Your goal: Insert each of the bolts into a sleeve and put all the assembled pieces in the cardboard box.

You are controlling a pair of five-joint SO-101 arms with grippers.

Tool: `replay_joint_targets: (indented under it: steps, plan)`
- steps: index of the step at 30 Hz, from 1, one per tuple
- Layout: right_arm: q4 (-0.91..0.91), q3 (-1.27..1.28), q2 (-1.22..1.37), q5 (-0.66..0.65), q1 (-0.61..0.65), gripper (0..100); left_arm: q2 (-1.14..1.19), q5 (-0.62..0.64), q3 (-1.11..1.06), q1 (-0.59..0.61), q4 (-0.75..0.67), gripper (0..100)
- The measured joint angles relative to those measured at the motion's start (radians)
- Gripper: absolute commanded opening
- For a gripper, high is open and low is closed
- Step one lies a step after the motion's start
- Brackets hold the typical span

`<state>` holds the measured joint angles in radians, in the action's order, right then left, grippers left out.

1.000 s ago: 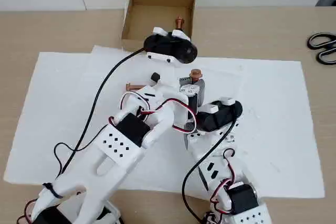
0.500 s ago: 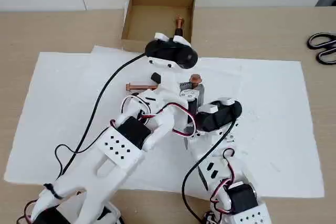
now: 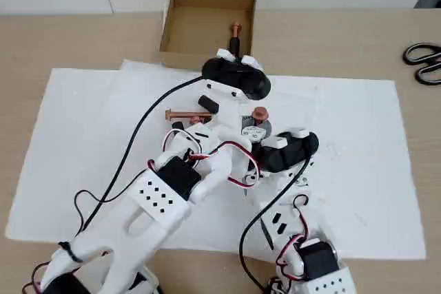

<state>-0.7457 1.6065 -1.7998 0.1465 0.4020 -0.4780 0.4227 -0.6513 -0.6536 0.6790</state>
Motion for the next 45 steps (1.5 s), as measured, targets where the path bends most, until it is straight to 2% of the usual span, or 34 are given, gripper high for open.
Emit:
replay_joint_targets:
  steps: [16,22,26,45]
  plan:
    - [0.006,0.000,0.000,0.002,0.003,0.4,0.000,-0.005,0.000,-0.006,0.060,2]
    - [0.009,0.000,0.000,0.002,0.000,0.4,0.000,-0.032,0.000,-0.006,0.106,20]
    - [0.009,-0.002,-0.002,0.002,0.000,0.4,0.000,-0.032,-0.002,-0.006,0.118,26]
    - [0.009,-0.002,-0.002,0.002,0.000,0.4,0.000,-0.032,0.028,-0.006,0.118,27]
